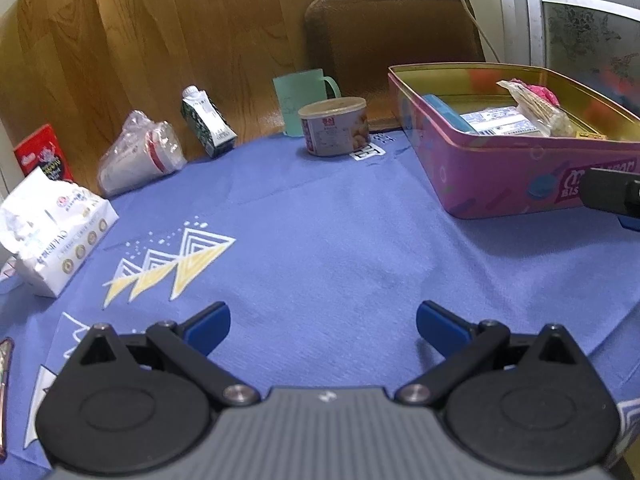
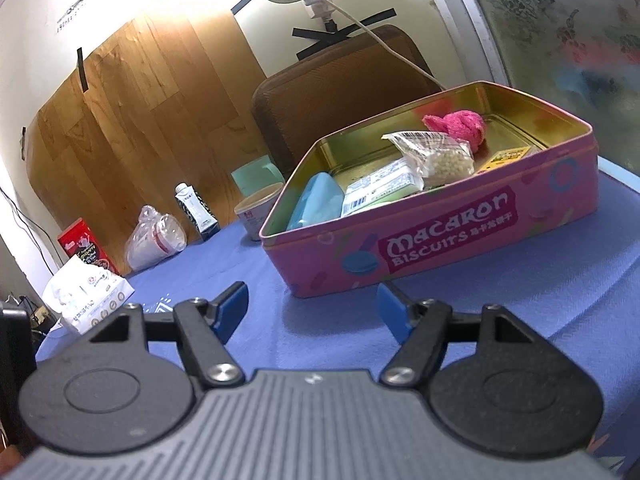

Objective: Organize soft objects

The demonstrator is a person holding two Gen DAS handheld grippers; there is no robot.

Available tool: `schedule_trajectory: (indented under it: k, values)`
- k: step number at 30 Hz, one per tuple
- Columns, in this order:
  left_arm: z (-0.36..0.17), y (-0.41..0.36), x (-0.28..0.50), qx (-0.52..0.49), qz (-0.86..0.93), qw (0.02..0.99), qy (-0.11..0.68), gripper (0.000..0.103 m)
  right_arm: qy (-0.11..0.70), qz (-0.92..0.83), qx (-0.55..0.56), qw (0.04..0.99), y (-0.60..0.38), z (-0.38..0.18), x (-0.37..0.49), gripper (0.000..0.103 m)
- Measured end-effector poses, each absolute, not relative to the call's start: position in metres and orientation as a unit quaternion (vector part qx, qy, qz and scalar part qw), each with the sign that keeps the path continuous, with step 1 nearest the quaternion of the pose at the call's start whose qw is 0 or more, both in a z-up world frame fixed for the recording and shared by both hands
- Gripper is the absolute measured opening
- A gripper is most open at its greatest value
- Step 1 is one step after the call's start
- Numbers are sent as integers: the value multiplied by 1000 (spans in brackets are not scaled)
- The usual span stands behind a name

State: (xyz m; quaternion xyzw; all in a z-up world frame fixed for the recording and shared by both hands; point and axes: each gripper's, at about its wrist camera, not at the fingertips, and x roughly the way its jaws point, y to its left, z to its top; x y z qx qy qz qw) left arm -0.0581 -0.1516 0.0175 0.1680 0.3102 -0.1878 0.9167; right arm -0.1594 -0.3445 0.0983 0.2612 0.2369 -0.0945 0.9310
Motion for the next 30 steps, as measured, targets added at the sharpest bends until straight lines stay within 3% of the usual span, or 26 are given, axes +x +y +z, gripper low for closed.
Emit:
schedule_trajectory:
  k: [30]
  values:
    - [13, -166, -76, 226, -181, 911, 294, 103, 238, -95, 284, 924, -357, 92, -164, 76]
